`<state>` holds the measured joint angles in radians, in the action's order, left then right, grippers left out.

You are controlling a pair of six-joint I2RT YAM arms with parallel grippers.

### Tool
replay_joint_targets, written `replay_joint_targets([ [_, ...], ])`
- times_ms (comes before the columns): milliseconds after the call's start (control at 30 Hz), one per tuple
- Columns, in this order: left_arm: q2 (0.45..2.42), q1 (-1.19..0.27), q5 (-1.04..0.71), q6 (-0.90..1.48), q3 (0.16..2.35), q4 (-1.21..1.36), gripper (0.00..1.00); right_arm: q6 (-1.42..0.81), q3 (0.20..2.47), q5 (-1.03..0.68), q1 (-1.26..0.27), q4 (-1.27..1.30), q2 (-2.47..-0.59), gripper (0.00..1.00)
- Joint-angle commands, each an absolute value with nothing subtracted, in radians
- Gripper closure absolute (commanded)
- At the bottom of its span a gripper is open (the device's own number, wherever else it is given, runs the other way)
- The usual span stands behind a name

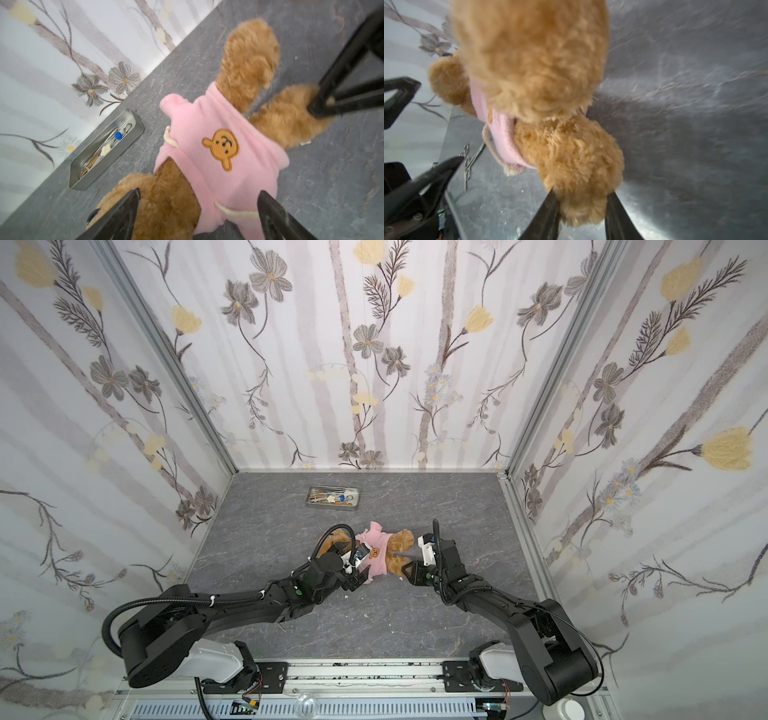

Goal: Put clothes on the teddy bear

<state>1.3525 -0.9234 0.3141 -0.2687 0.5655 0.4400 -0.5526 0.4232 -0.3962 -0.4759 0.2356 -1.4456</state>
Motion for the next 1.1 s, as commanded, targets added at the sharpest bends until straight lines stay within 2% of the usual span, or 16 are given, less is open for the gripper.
replay_joint_targets([
  [0, 1.250, -0.922, 0.344, 0.079, 0.543, 0.398, 0.10, -0.659, 0.420, -0.439, -0.557, 0.360, -1.433, 0.60],
  [133, 1.135, -0.924, 0.344, 0.324, 0.538, 0.219, 0.13, -0.600, 0.473, -0.409, -0.612, 0.276, -1.378, 0.57],
  [300, 1.150, -0.898, 0.285, 0.599, 0.539, 0.137, 0.16, -0.432, 0.555, -0.246, -0.628, 0.187, -1.247, 0.55],
  [400, 1.227, -0.799, 0.187, 0.716, 0.572, 0.139, 0.17, -0.346, 0.617, -0.205, -0.631, 0.228, -1.285, 0.49],
  [467, 1.294, -0.721, 0.114, 0.776, 0.590, 0.158, 0.20, -0.339, 0.674, -0.096, -0.625, 0.228, -1.369, 0.46],
  [533, 1.353, -0.669, 0.025, 0.793, 0.592, 0.235, 0.22, -0.348, 0.733, -0.067, -0.599, 0.229, -1.477, 0.47],
  [667, 1.508, -0.639, -0.107, 0.790, 0.665, 0.310, 0.26, -0.384, 0.838, -0.181, -0.551, 0.189, -1.685, 0.66],
  [800, 1.638, -0.638, -0.191, 0.755, 0.779, 0.311, 0.30, -0.420, 0.718, -0.238, -0.570, 0.222, -1.642, 0.77],
  [933, 1.740, -0.634, -0.204, 0.673, 0.892, 0.308, 0.28, -0.470, 0.576, -0.303, -0.604, 0.260, -1.501, 0.78],
  [1000, 1.780, -0.623, -0.195, 0.631, 0.942, 0.291, 0.26, -0.474, 0.540, -0.312, -0.615, 0.256, -1.435, 0.75],
  [1067, 1.800, -0.604, -0.177, 0.589, 0.982, 0.261, 0.23, -0.423, 0.538, -0.238, -0.616, 0.193, -1.364, 0.69],
])
